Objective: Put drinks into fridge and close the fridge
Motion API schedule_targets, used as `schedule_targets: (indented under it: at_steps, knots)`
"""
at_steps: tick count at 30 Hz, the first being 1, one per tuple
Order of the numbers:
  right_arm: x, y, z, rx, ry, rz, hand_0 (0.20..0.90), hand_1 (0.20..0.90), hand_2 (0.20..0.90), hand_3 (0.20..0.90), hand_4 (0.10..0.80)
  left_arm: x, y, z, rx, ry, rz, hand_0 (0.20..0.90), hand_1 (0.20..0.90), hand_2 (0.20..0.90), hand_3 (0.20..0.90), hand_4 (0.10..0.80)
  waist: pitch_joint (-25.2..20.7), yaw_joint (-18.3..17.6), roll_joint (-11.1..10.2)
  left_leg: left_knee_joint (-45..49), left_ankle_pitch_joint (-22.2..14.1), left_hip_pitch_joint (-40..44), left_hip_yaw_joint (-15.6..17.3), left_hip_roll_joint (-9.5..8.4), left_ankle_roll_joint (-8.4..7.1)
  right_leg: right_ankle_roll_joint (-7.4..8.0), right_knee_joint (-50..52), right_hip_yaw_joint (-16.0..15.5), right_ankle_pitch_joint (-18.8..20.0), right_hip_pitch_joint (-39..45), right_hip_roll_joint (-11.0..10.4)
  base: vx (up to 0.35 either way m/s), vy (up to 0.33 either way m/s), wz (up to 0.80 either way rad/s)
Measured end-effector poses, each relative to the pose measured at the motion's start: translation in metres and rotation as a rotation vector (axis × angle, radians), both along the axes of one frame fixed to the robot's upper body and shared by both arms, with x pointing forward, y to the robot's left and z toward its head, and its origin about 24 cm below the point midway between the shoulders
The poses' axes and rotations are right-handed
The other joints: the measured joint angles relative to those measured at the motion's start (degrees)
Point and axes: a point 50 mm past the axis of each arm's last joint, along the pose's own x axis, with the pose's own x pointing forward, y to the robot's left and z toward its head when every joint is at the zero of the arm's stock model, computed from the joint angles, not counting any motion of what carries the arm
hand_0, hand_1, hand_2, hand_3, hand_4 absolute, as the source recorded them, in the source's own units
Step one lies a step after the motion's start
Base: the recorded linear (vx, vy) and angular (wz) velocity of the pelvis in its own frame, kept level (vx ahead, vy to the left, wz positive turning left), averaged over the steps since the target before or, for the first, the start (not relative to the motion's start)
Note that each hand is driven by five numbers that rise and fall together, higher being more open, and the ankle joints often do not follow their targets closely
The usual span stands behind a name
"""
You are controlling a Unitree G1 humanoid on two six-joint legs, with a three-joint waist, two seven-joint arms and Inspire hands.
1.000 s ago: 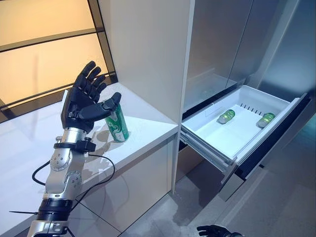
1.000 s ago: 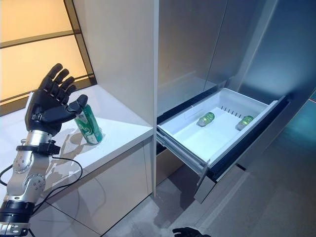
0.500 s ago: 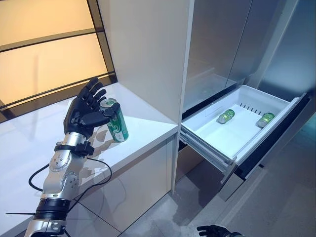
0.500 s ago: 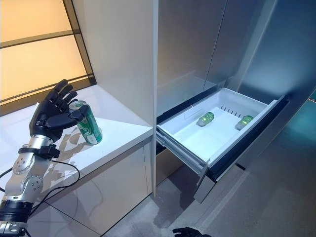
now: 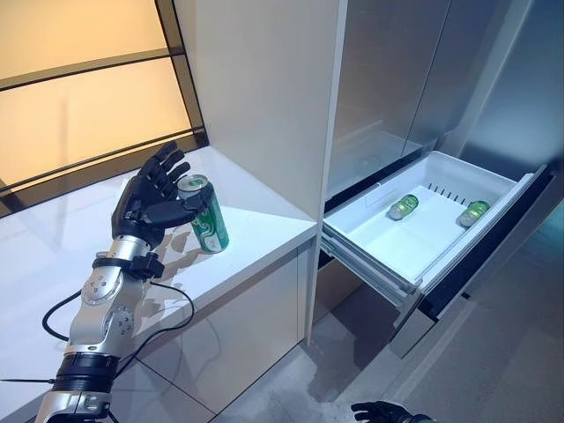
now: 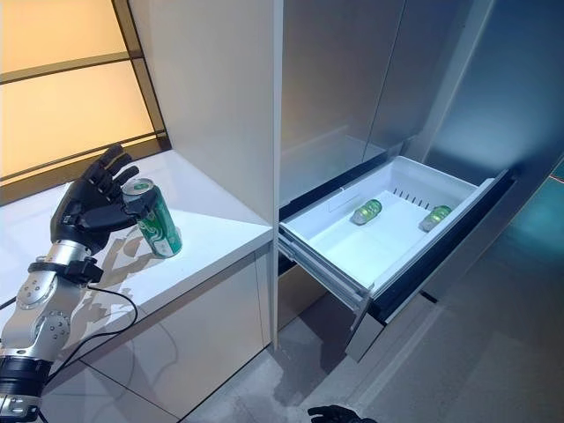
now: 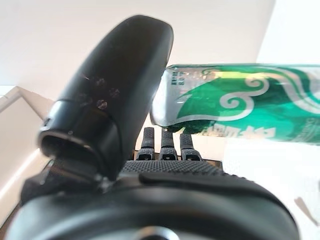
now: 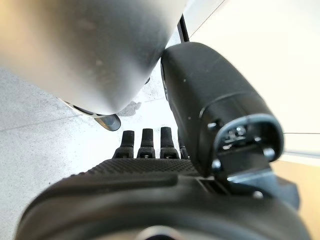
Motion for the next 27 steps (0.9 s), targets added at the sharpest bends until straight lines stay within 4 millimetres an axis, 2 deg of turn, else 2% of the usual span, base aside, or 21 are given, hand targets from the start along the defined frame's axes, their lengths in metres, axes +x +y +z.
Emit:
schedule_targets:
  at_steps: [10,27]
  knots:
    - [0.0,0.0,0.0,0.001,-0.001,-0.004,0.9,0.9,0.9,0.9,0.8,0.001,0.0,-0.004,0.006,0.031,-0.026,0.9,0.9,0.9,0.9,0.8,0.09,-1.41,0.09,0.0,0.0,0.08,0.42,0.01,0.0,0.0,0.0,0.2,0.0,-0.03,0.01,0.0,0.0,0.0]
    - [-0.001,-0.002,0.0,0.002,-0.002,-0.022,0.9,0.9,0.9,0.9,0.8,0.001,0.005,-0.011,0.017,0.072,-0.003,0.9,0.9,0.9,0.9,0.8,0.12,-1.73,0.13,0.0,-0.03,0.17,0.82,0.02,0.04,-0.04,0.01,0.89,0.05,-0.22,0.05,0.003,0.002,-0.01]
